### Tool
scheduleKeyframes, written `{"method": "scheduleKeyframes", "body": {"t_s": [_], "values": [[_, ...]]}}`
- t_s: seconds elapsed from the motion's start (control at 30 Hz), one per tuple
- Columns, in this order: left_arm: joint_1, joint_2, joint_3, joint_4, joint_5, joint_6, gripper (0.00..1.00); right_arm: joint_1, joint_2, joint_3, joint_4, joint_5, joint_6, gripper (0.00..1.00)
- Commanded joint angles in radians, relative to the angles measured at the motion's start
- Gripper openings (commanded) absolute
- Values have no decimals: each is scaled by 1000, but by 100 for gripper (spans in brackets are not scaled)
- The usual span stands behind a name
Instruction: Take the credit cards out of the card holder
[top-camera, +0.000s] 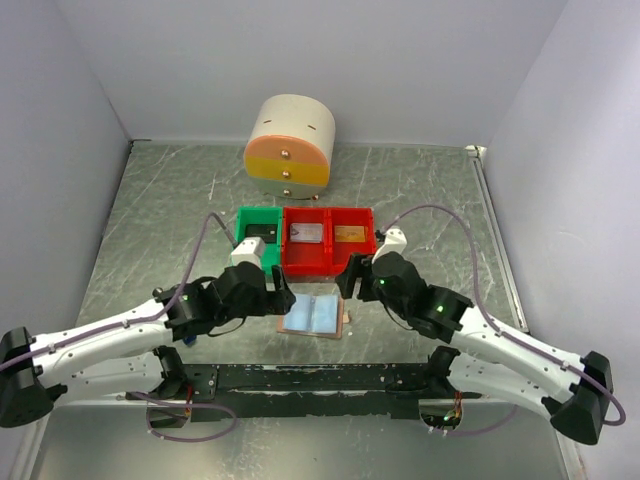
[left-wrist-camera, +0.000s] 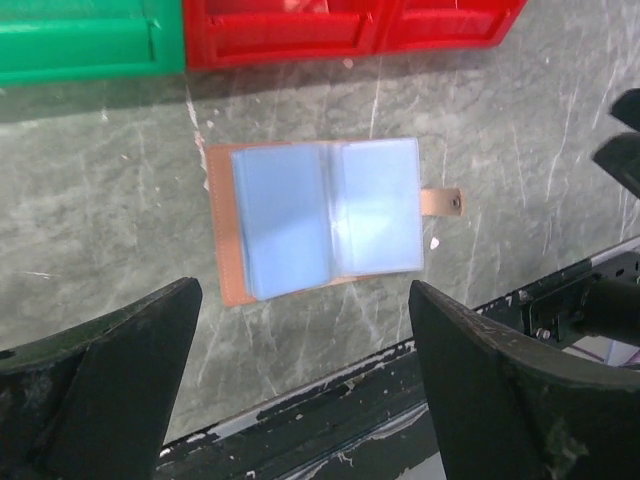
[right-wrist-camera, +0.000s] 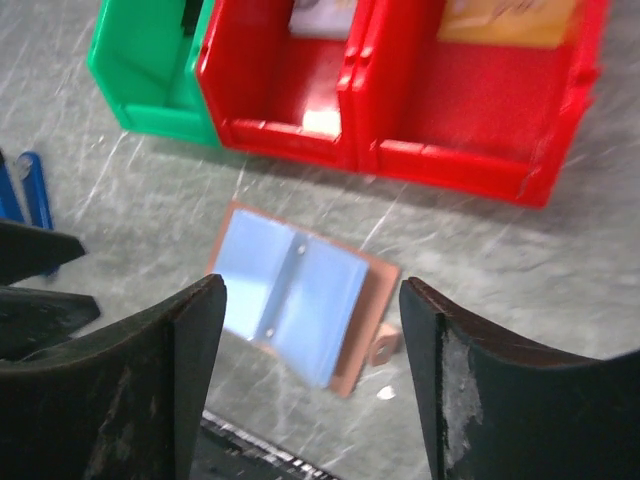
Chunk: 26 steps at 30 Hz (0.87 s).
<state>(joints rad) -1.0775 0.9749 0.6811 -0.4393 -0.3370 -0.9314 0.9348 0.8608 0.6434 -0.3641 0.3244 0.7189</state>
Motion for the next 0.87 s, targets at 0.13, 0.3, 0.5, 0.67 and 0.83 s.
{"method": "scheduleKeyframes", "body": {"t_s": [0.13,0.3,0.5,0.67,0.83], "values": [[317,-39,152,-189,72,210,98,-281,-142,2,37,89,-253,80],[530,-1,324,-312,60,331,97,-494,-154,141,-62,71,-328,86],[549,-53,484,-422,-123,339,96,-496,-113,478,-238,90,-383,100],[549,-128,578,-479,-90,337,99,-496,-133,561,-232,116,-398,100],[548,-152,607,-510,-80,352,99,-496,-138,537,-205,125,-385,100]]}}
